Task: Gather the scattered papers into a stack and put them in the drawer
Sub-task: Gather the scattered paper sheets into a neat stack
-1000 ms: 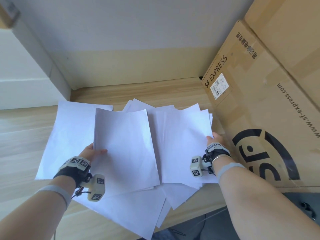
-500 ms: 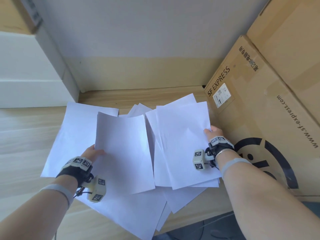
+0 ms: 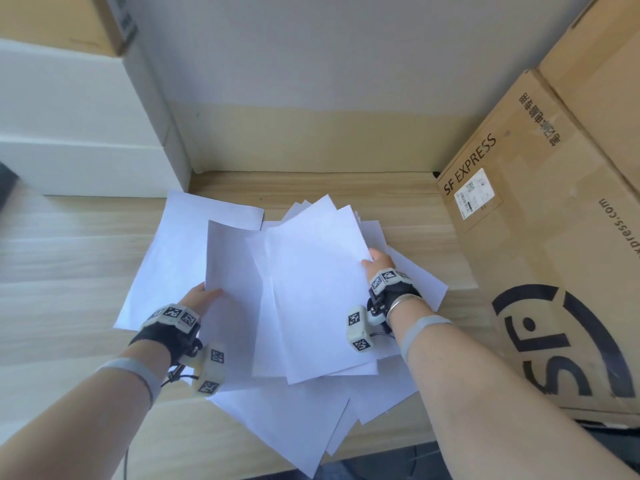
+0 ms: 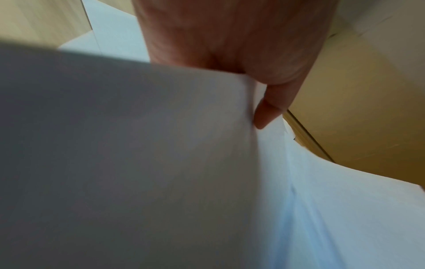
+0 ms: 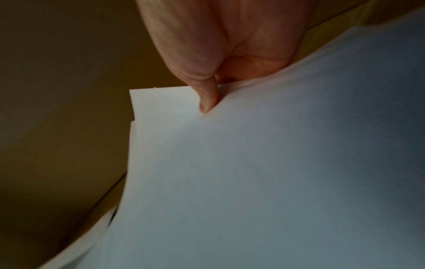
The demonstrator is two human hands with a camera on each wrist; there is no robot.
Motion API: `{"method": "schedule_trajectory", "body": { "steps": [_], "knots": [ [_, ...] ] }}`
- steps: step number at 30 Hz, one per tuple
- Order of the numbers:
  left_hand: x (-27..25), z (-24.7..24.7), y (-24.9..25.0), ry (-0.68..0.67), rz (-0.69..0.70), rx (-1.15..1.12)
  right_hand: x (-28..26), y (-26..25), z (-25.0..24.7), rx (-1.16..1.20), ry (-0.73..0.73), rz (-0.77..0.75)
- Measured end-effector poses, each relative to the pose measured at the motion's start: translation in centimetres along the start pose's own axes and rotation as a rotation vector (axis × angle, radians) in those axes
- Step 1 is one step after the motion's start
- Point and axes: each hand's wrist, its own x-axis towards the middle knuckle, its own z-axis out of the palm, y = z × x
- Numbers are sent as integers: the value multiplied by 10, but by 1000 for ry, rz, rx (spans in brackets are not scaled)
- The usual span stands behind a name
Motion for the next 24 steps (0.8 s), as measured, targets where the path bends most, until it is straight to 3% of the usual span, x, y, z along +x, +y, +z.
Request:
{"method": "schedule_trajectory", "body": {
  "steps": [3,8,11,13,15,20,24],
  "knots": [
    [-3,-1,-3,-8,1,12,-10,-18,24,-60,-64,-29],
    [-3,0,-4,-20,41,72,-26,-38,60,55,-77,-107],
    [-6,1,-5,1,28,63,-38,-44,77,44,-183,-125],
    [7,-2,-16,-23,34,38,-43,-44,88,29,-269,-147],
    [53,-7,-46,-43,23,5,-45,-42,97,38,-307,-162],
    [-1,-12,-6,-19,83,-3,-39,-42,83,77,-215,-74],
    [5,-27,7,-56,187,-134,-36,-60,67,379,-153,-78]
  ]
}}
